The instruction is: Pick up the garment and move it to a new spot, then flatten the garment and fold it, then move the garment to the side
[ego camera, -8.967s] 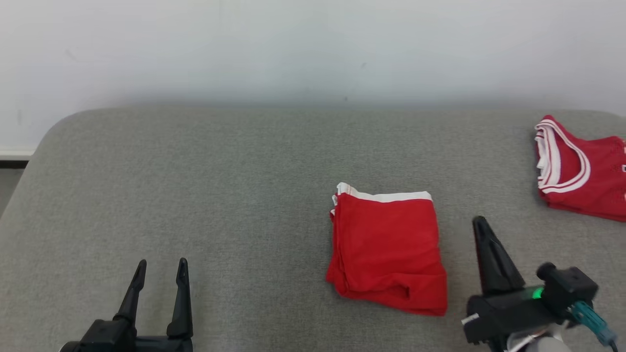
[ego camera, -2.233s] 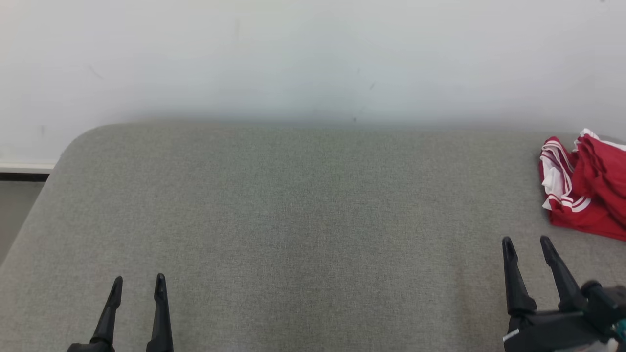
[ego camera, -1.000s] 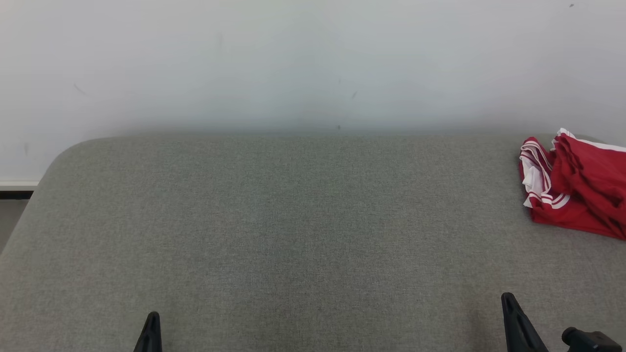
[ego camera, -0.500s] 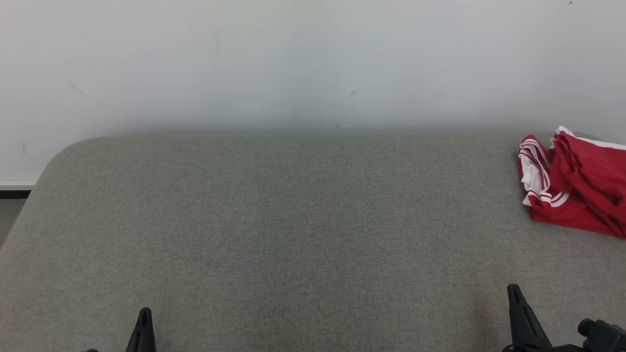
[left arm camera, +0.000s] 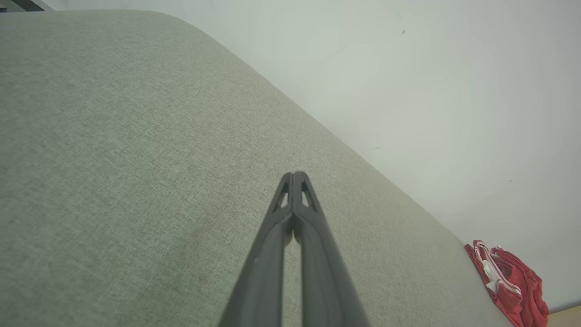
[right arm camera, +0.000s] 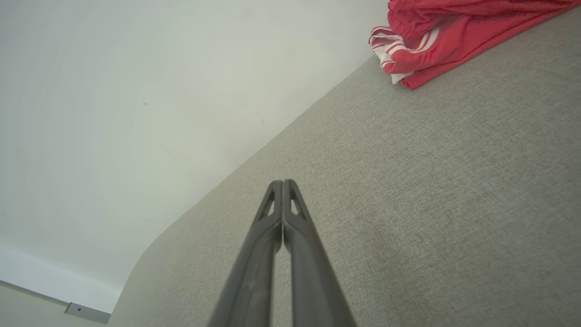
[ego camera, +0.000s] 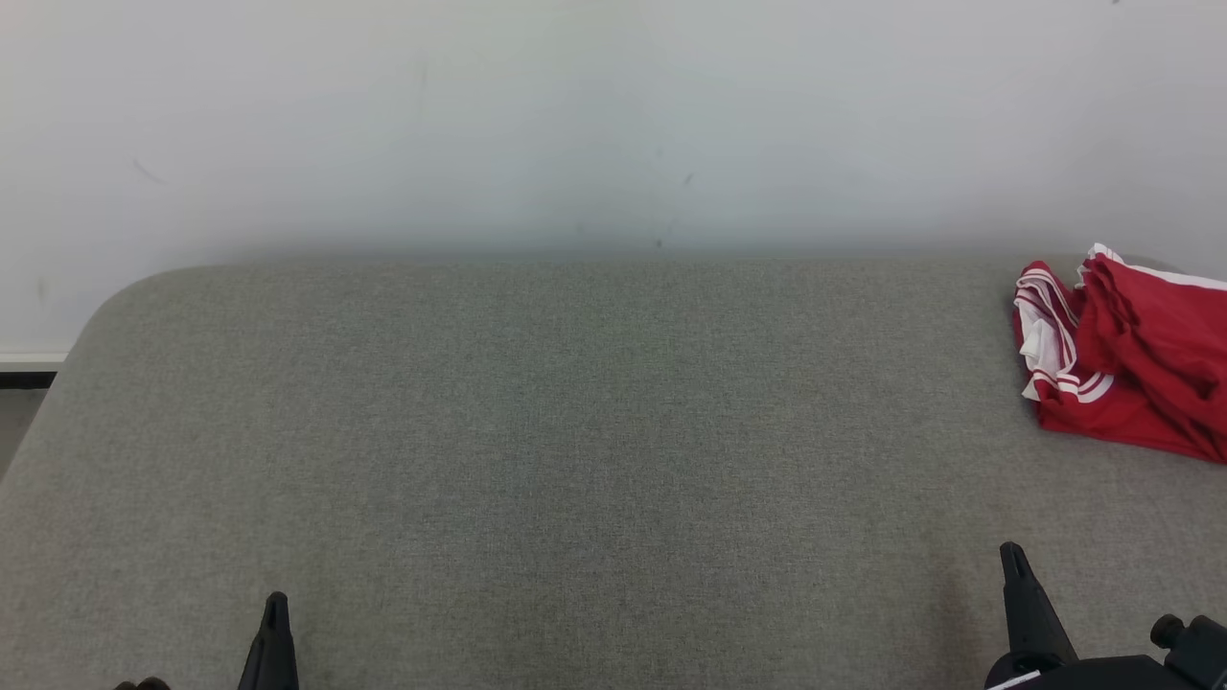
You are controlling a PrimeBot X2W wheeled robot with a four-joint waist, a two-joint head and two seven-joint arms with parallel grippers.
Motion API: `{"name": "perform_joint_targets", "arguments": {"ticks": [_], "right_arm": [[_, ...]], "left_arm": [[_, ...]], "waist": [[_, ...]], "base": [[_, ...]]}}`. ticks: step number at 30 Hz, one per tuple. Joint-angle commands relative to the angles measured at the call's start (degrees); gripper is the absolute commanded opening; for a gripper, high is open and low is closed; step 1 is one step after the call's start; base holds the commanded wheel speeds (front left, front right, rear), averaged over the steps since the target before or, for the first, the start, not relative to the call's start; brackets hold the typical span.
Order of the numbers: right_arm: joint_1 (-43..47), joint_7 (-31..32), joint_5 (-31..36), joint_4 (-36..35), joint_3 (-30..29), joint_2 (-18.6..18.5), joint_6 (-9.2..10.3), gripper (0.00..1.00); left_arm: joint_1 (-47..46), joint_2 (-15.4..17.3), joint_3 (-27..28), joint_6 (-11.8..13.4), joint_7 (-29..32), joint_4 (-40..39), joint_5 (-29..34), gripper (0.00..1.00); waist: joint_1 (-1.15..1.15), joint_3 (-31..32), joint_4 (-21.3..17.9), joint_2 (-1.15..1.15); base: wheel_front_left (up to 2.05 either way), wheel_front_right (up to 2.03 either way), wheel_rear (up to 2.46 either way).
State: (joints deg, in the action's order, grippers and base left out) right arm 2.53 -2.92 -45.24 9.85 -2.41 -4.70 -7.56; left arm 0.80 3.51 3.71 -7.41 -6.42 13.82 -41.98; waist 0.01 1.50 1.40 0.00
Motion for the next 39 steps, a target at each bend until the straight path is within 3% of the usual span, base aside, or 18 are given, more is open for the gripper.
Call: {"name": "perform_joint_targets", "arguments": {"ticks": [1,14,39], "right_arm": [[-1.3,0.5,-2.0,-0.5,-0.4,0.0,0.04,0.0],[-3.2,2.5,-12.3,0.5,-1.2,0.4,0.05,0.0],[-5.4,5.2,-26.1,2.0,-2.3,0.9,0.08,0.0]], "left_arm": [[-1.6,0.0,0.3,0.0,0.5,-0.6,-1.9,0.0],[-3.0,-0.1,0.9,-0.1,3.3,-0.4,-13.0,0.0],[-4.7,-0.3,1.7,-0.1,7.2,-0.2,-27.8,0.0]], "waist": [[-0.01,0.0,0.0,0.0],[-0.01,-0.3,-0.2,0.0],[-0.01,-0.7,-0.6,0.0]], "base": [[0.0,0.0,0.0],[0.0,0.0,0.0],[0.0,0.0,0.0]]}}
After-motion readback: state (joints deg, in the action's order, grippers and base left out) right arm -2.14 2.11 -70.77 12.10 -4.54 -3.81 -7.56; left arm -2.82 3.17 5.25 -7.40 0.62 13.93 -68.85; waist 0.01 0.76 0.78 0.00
